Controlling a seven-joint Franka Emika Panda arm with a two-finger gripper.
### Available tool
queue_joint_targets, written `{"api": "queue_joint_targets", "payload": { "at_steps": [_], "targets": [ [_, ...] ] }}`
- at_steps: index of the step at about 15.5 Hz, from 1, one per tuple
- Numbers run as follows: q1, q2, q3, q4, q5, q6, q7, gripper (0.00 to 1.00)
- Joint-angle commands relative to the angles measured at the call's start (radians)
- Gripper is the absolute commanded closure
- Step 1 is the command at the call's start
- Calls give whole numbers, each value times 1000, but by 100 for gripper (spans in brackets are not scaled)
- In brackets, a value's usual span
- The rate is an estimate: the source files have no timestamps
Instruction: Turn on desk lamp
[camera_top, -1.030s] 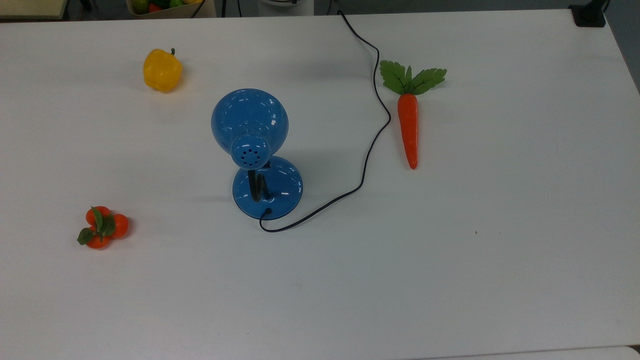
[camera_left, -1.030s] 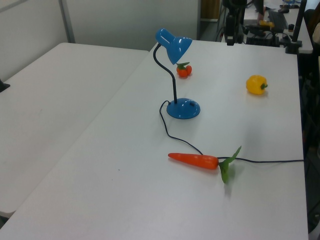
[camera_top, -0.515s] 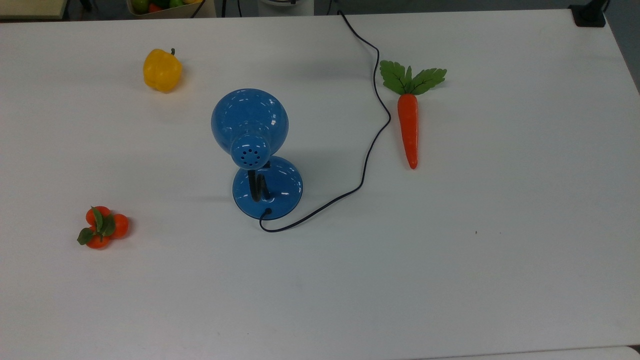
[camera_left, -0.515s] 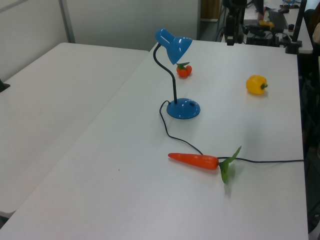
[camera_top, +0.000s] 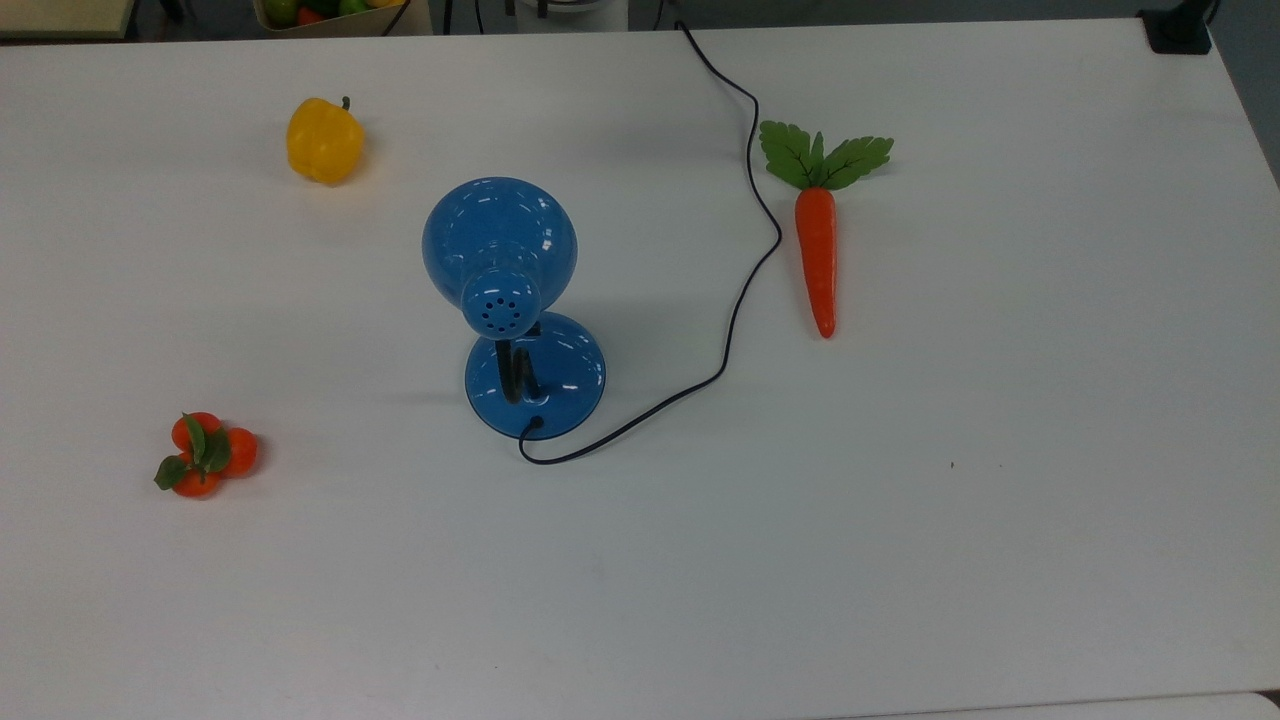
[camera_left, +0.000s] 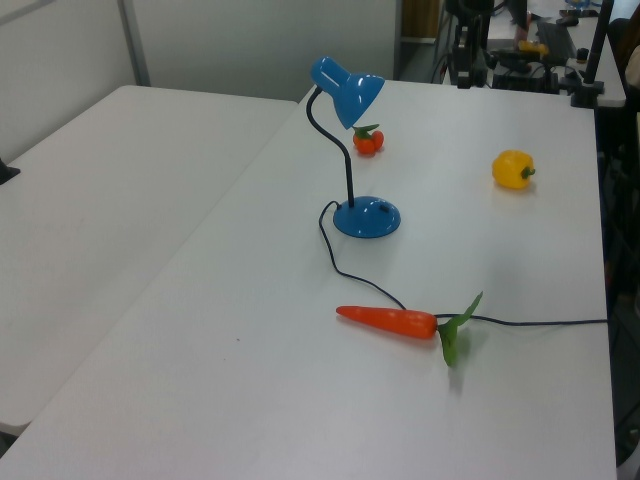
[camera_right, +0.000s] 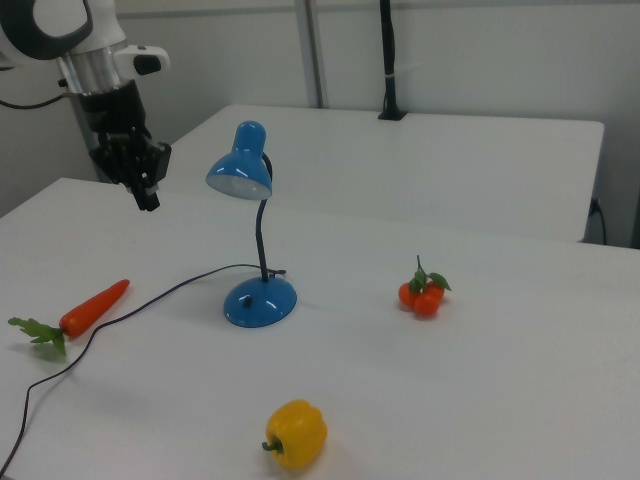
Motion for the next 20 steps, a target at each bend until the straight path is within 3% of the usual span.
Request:
{"api": "queue_joint_targets", "payload": {
  "at_steps": [1, 10, 16, 20],
  "targets": [
    [9, -9, -12, -1, 13, -16, -19, 100],
    [4, -6, -14, -8, 15, -2, -31, 100],
    [-28, -11, -15, -145, 15, 139, -28, 100],
    [-33, -10, -15, -292, 15, 297, -18, 100]
  ]
}}
